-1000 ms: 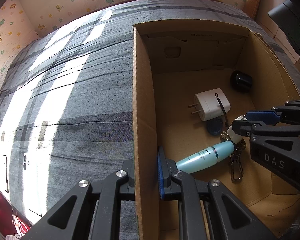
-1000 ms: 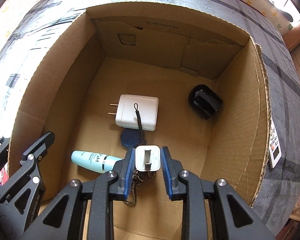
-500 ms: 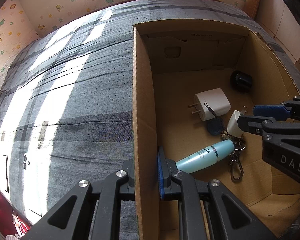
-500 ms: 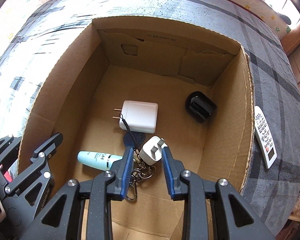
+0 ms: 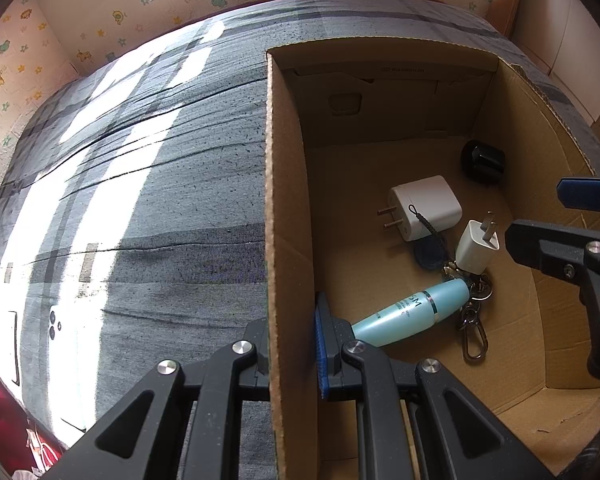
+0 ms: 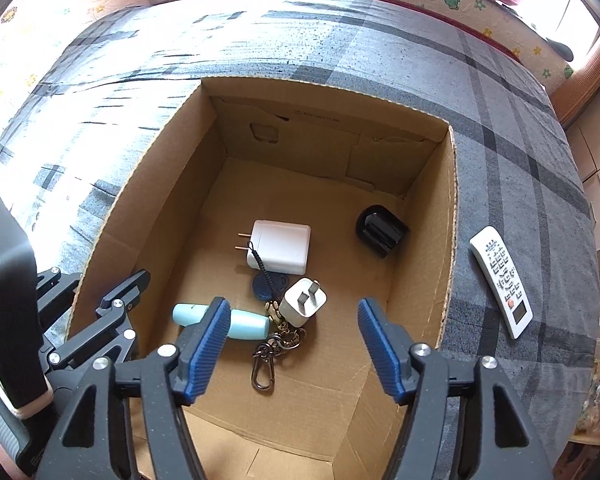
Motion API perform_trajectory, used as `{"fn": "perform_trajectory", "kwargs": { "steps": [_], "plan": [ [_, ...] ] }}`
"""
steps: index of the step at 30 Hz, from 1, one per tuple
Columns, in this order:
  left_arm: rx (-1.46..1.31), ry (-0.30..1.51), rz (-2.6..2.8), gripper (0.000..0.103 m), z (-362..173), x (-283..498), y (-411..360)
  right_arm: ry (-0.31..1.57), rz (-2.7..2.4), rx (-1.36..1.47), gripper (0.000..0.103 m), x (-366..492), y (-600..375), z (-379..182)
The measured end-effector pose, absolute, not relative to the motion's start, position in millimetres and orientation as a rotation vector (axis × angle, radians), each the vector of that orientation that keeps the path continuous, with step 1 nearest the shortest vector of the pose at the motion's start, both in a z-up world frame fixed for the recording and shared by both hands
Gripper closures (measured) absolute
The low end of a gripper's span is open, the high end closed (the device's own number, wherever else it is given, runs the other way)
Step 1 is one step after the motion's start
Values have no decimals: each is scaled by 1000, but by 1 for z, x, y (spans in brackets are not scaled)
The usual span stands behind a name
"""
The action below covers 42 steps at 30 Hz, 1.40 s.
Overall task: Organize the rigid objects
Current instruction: 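Open the right tool to release the adapter and lift out, then move the right tool to the white remote and grasp it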
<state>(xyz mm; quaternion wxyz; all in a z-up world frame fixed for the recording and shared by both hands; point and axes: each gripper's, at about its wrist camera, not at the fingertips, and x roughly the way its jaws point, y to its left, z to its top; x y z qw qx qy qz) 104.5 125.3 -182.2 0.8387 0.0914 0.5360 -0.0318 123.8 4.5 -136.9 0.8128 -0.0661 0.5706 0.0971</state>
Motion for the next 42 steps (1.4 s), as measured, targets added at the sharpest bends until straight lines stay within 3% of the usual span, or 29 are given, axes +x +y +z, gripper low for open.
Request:
{"fn": "perform_trajectory", "kwargs": {
  "steps": [9, 28, 42],
  "plan": [
    [190, 1136, -66, 88, -182, 105, 125, 1157, 196, -147, 3, 122, 0, -113],
    [191, 1137, -66, 89, -183, 106, 126, 1095, 121, -121, 2, 116, -78, -84],
    [202, 1140, -56, 89, -183, 107, 120, 1159, 14, -65, 2, 144, -169, -123]
  ]
}}
